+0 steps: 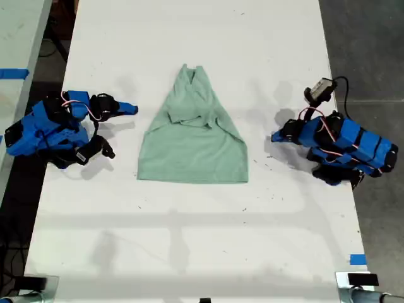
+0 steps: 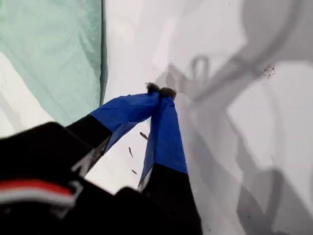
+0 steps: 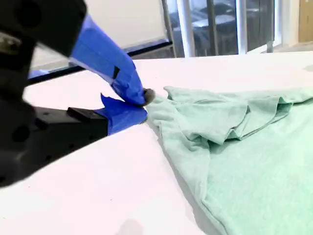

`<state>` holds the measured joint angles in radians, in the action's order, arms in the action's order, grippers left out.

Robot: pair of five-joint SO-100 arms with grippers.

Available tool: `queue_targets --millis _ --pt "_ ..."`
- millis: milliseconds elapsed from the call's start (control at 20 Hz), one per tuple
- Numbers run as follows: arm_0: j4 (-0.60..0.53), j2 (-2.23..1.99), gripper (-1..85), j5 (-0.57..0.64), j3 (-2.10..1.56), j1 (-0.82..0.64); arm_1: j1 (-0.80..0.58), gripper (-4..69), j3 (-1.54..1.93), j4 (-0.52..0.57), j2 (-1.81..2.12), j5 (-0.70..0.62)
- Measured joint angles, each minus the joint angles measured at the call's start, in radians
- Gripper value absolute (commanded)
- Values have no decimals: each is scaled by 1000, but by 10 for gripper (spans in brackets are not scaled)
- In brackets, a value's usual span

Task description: Fold t shirt

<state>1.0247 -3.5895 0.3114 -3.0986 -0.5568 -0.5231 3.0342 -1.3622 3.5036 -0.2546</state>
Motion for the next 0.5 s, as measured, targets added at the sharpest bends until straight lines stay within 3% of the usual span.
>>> queue_targets --millis 500 --pt "2 0 -2 -12 0 -6 0 -5 0 0 0 0"
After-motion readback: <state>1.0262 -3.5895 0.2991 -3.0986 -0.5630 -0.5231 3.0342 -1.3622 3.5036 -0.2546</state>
